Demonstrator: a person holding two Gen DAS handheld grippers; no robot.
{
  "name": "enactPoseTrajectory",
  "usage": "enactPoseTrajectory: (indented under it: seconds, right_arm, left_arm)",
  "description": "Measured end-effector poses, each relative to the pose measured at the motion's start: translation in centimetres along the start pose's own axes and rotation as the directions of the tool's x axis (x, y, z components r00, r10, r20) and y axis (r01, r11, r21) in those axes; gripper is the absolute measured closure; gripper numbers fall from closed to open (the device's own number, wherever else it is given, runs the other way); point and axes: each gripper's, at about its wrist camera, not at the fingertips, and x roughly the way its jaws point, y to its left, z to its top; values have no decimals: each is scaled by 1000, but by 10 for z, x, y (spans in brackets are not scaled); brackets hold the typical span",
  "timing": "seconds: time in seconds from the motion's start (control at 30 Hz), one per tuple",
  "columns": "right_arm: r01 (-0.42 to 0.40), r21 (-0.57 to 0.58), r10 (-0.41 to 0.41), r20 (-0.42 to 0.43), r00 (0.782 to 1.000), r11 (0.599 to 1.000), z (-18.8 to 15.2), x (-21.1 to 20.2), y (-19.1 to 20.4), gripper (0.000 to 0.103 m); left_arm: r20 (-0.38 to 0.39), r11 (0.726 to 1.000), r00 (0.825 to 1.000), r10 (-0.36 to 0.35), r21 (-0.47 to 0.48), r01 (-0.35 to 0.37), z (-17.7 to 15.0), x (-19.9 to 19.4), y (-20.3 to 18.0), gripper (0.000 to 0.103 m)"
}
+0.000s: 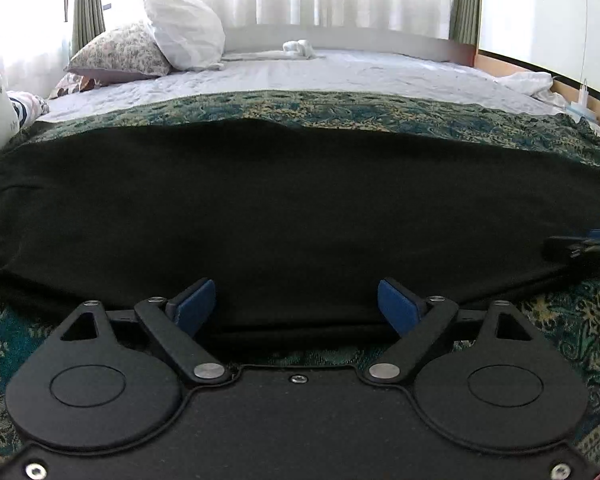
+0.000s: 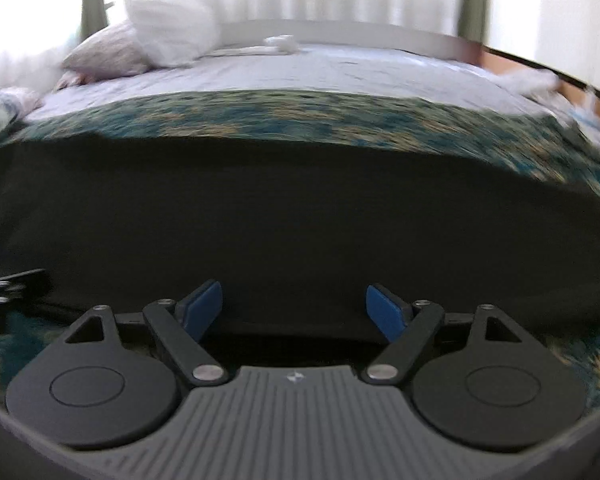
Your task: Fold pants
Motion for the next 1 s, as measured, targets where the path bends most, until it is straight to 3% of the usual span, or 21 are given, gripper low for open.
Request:
enactPoseTrajectory:
  seconds: [0.13, 0.23, 0.47, 0.57, 0.67, 0.73, 0.83, 0.93, 1.0]
  right_arm:
    - [155, 31, -154, -26, 988, 987, 4, 0, -47, 17]
    - [229, 108, -226, -39, 973, 967, 6, 0, -95, 17]
    - [419, 194, -414, -70, 908, 887, 14, 2, -181, 16]
    - [410, 267, -409, -63, 910, 872, 18, 4, -210, 17]
    - [470, 316, -495, 0, 869, 824, 23, -10, -215, 17]
    - [426, 390, -486, 66, 871, 816, 19, -26, -222, 17]
    - [377, 507, -478, 80, 875, 775, 9, -45, -236, 17]
    - [276, 647, -429, 88, 899, 711, -12, -64, -256, 17]
    - [212, 721, -391, 88, 916, 659, -31, -73, -268, 32]
  left_arm:
    - [12, 1000, 1000, 11, 6, -11, -1, 5, 2, 10]
    - [19, 1000, 1000, 15, 12, -16, -3, 2, -1, 9]
    - [23, 1000, 1000, 18, 17, -19, -2, 1, -3, 9]
    - [26, 1000, 999, 20, 20, -20, -3, 1, -5, 8]
    - [26, 1000, 999, 21, 20, -21, -3, 1, -5, 8]
    - [27, 1000, 999, 20, 20, -21, -3, 1, -5, 8]
    - [28, 1000, 999, 20, 19, -20, -3, 1, -5, 8]
    - [30, 1000, 999, 20, 19, -21, -3, 0, -5, 8]
    - [30, 1000, 999, 20, 19, -21, -3, 0, -5, 8]
